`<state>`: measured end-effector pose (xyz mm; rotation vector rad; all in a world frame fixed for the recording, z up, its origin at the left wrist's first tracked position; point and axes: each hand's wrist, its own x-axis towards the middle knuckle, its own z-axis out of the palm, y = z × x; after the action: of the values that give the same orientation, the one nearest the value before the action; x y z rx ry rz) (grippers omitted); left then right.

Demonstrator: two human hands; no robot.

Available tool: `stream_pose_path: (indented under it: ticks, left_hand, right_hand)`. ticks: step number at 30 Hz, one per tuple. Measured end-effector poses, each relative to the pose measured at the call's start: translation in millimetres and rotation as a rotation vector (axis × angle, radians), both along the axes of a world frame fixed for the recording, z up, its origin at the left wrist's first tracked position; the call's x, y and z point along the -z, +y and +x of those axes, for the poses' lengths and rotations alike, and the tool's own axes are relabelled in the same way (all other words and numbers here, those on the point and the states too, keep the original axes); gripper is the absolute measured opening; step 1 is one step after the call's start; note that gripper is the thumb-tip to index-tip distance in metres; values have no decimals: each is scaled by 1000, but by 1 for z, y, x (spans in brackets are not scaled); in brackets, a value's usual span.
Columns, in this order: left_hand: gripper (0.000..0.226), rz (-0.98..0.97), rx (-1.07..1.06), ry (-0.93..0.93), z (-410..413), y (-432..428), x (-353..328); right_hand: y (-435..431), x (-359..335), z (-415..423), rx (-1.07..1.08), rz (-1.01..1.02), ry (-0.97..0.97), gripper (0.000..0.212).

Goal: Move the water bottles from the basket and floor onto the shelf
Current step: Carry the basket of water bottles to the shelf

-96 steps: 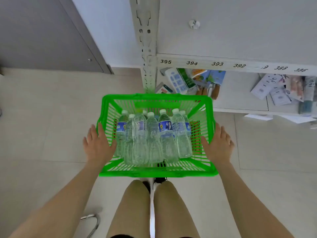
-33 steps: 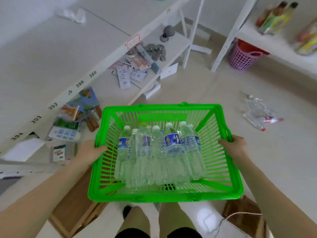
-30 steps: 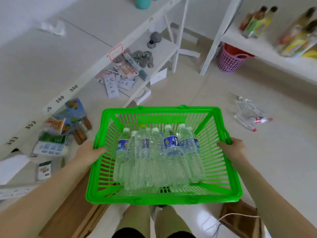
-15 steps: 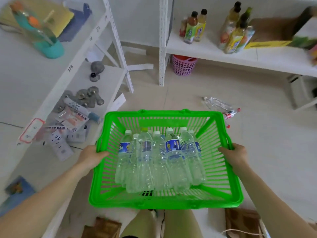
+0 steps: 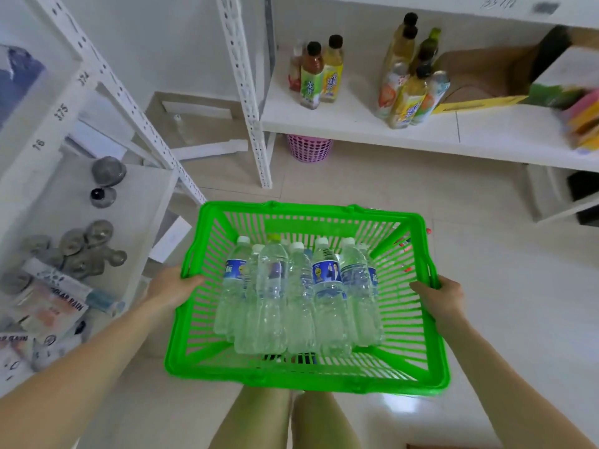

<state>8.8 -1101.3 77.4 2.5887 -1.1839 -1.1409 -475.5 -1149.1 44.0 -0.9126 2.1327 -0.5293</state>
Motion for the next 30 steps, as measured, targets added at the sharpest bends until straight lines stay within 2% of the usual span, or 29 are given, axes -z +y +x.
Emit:
stream_pose_path:
  ticks: [3, 6, 13, 19, 30]
  left_hand:
    - [21, -13, 19, 4, -4, -57, 13]
    - [23, 60, 71, -10, -5, -106, 32]
    - [27, 75, 49, 0, -3, -203, 104]
    - [27, 67, 50, -43, -4, -262, 194]
    - [33, 85, 19, 1, 5, -318, 367]
  right_hand:
    - [-47, 15, -7, 11, 6, 10, 20]
    - [-94, 37, -9, 28, 13, 37, 23]
    - [-183, 107, -9, -19, 62, 49, 26]
    - [-248, 204, -4, -52, 73, 61, 21]
    - [-308, 374, 10, -84, 81, 128, 30]
